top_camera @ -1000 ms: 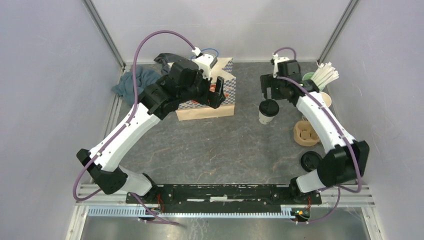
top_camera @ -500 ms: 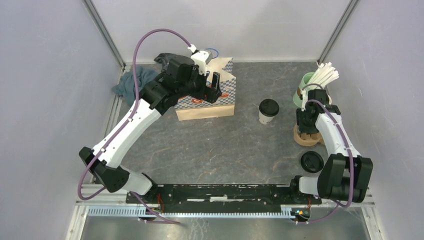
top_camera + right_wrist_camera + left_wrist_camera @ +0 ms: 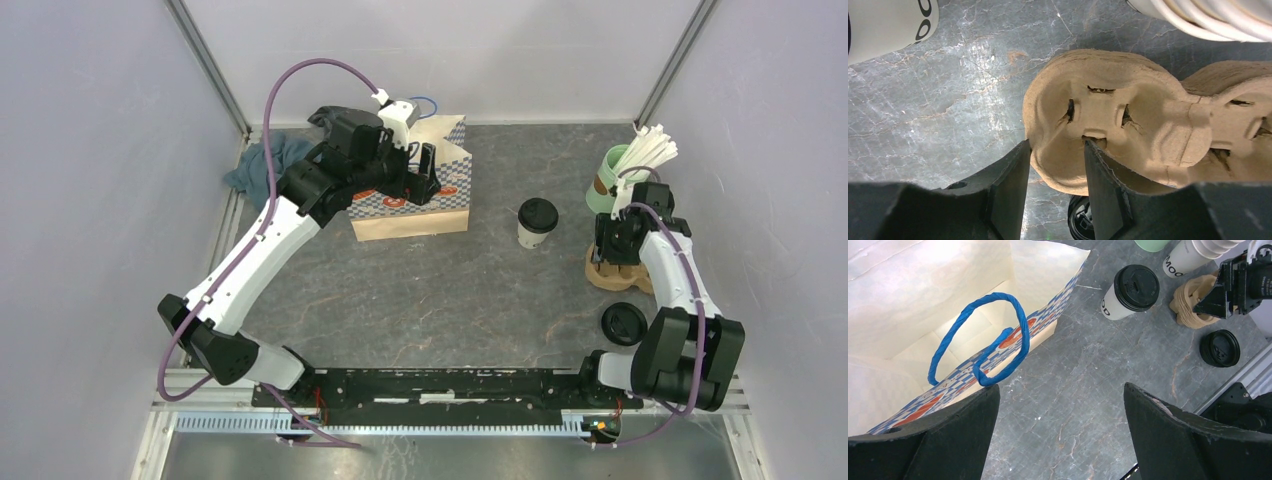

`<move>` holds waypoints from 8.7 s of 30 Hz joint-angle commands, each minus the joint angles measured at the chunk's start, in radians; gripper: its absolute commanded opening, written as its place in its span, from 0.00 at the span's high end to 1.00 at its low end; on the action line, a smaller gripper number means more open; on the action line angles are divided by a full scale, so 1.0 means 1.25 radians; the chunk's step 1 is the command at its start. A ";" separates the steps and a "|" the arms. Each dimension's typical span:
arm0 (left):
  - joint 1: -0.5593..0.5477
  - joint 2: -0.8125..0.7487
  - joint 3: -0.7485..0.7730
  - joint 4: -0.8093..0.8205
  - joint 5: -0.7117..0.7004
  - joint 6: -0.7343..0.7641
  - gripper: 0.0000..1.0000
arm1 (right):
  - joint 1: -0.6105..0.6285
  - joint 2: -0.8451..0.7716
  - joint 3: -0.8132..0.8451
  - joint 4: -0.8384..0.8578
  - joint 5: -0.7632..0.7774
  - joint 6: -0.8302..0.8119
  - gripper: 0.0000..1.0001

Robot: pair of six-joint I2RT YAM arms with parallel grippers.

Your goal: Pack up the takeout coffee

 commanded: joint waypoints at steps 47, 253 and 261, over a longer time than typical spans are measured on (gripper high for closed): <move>0.003 -0.029 -0.022 0.034 0.029 0.023 0.00 | -0.098 0.016 -0.047 0.116 -0.210 0.088 0.69; -0.154 -0.455 -0.249 0.094 -0.079 -0.393 0.24 | 0.710 -0.189 0.416 0.578 -0.239 1.306 1.00; -0.154 -0.330 0.086 -0.346 -0.423 -0.436 0.13 | 0.813 -0.169 0.415 0.506 -0.107 1.277 1.00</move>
